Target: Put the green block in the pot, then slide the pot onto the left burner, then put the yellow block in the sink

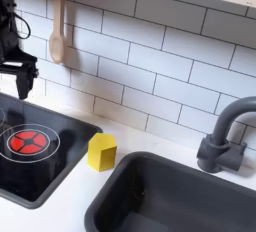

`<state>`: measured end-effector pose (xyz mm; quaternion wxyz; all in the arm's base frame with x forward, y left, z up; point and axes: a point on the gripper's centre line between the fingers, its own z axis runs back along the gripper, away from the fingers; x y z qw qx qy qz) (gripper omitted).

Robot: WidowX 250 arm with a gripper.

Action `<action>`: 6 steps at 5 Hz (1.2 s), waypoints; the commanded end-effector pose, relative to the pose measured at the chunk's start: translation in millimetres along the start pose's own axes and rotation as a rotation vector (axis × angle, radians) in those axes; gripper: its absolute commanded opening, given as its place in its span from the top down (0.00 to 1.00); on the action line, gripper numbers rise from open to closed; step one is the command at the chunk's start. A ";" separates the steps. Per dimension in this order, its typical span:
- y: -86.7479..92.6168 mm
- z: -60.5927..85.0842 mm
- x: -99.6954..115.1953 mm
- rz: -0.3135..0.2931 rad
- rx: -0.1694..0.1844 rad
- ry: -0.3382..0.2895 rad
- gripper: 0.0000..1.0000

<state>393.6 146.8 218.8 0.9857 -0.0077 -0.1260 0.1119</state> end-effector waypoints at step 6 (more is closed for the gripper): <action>-107.5 -19.3 -21.4 -0.176 -0.102 0.037 0.00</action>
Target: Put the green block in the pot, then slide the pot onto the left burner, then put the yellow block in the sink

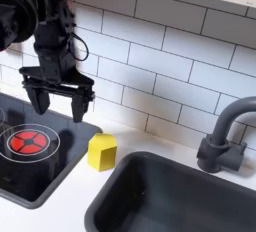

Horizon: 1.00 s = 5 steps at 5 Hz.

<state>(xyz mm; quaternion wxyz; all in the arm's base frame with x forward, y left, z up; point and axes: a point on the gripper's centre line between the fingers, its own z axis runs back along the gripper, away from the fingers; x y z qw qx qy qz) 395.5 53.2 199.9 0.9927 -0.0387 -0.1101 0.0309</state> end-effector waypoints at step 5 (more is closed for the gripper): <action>-59.0 -20.2 -4.9 -0.091 -0.036 0.018 0.00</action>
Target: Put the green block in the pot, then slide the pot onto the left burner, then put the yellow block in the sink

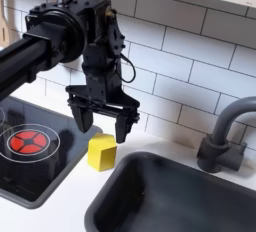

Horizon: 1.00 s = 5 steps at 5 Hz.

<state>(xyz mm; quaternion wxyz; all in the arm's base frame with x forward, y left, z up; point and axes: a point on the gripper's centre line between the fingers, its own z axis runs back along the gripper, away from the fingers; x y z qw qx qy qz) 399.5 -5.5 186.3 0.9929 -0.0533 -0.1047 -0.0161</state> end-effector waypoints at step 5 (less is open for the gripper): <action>12.2 -18.3 -9.6 0.017 0.017 0.049 0.00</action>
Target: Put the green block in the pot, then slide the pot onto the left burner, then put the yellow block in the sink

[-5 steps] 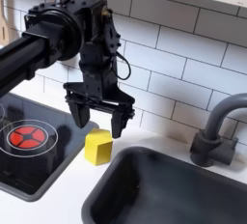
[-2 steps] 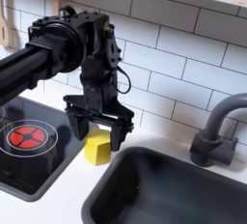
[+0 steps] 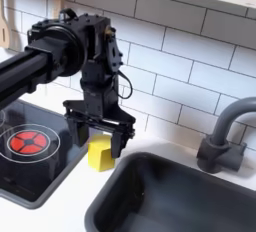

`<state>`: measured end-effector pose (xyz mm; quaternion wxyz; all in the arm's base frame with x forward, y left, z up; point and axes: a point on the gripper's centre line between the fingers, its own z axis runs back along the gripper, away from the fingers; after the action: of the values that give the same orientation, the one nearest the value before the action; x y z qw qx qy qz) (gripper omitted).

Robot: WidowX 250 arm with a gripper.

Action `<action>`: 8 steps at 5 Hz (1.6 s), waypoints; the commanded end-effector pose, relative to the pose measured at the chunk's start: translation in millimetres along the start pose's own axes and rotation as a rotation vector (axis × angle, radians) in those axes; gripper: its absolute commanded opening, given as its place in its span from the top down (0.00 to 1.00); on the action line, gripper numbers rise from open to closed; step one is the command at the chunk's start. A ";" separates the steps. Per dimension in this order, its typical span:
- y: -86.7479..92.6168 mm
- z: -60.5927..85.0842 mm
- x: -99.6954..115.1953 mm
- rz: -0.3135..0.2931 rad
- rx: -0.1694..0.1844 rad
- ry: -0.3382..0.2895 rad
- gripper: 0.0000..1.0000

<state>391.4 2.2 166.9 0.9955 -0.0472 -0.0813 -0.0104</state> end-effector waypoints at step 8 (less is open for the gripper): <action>6.1 -8.2 9.4 0.005 -0.001 0.077 0.00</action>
<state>403.1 6.2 161.8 0.9979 -0.0421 -0.0459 -0.0148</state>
